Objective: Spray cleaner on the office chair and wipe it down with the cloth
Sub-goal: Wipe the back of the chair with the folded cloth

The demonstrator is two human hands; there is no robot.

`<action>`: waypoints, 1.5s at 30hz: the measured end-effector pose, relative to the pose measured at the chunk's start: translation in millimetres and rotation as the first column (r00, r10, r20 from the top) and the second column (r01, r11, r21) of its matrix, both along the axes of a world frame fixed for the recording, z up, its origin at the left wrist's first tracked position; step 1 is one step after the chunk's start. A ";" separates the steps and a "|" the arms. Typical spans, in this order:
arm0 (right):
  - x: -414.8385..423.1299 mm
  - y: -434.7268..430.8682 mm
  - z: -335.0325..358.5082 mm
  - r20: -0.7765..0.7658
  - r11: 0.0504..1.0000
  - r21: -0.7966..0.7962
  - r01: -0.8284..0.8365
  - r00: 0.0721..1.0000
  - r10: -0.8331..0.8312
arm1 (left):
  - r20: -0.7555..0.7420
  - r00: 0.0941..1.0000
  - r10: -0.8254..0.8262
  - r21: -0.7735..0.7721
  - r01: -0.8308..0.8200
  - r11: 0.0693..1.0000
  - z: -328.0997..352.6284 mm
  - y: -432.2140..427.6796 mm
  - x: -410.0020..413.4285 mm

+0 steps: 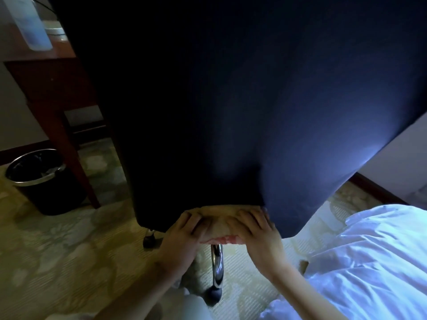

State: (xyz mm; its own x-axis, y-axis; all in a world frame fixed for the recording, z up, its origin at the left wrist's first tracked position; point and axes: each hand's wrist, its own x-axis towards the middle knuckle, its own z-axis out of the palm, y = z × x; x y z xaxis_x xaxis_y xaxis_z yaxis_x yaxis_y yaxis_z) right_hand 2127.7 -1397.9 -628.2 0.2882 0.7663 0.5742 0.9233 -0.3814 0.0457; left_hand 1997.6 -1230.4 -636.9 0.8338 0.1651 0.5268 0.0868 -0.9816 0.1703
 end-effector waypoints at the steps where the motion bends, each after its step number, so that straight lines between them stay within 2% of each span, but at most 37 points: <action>1: 4.1 -10.5 12.8 0.019 0.999 0.043 -0.008 1.000 0.007 | 0.051 0.998 -0.038 0.031 0.037 0.999 15.8 -4.2 2.7; 5: 16.8 -51.3 84.3 0.140 0.981 0.193 -0.014 0.990 -0.013 | 0.200 0.968 -0.149 0.170 0.116 0.979 89.3 -25.5 24.7; 10: 30.7 -78.7 184.1 0.309 0.926 0.376 0.022 0.939 -0.148 | 0.399 0.900 -0.177 0.237 0.086 0.968 184.6 -57.7 49.7; 13: 42.0 -82.1 222.6 0.374 0.907 0.422 -0.002 0.911 -0.173 | 0.488 0.854 -0.179 0.286 0.037 0.958 222.1 -64.6 58.3; 16: 55.2 -75.6 232.3 0.387 0.915 0.403 -0.003 0.907 -0.167 | 0.537 0.828 -0.164 0.301 -0.006 0.954 226.7 -60.5 69.2; 19: 69.0 -64.4 205.4 0.331 0.928 0.373 -0.006 0.935 -0.127 | 0.517 0.836 -0.182 0.349 -0.012 0.937 200.9 -54.1 79.2; 28: 74.0 -47.9 86.9 0.138 0.891 0.452 0.047 0.983 -0.122 | 0.433 0.871 -0.232 0.420 0.033 0.907 110.7 -41.2 85.3; 36: 77.9 -53.8 -27.9 0.028 0.959 0.265 0.098 0.994 -0.109 | 0.222 0.939 -0.264 0.473 0.133 0.871 7.2 -28.3 85.1; 41: 61.6 -55.8 -86.6 -0.157 0.973 0.187 0.134 0.982 -0.105 | 0.078 0.959 -0.271 0.554 0.185 0.812 -39.8 -26.7 85.0; 45: 52.2 -54.6 -106.7 -0.278 0.981 0.113 0.155 0.953 -0.118 | -0.013 0.971 -0.238 0.601 0.198 0.775 -64.7 -27.9 84.6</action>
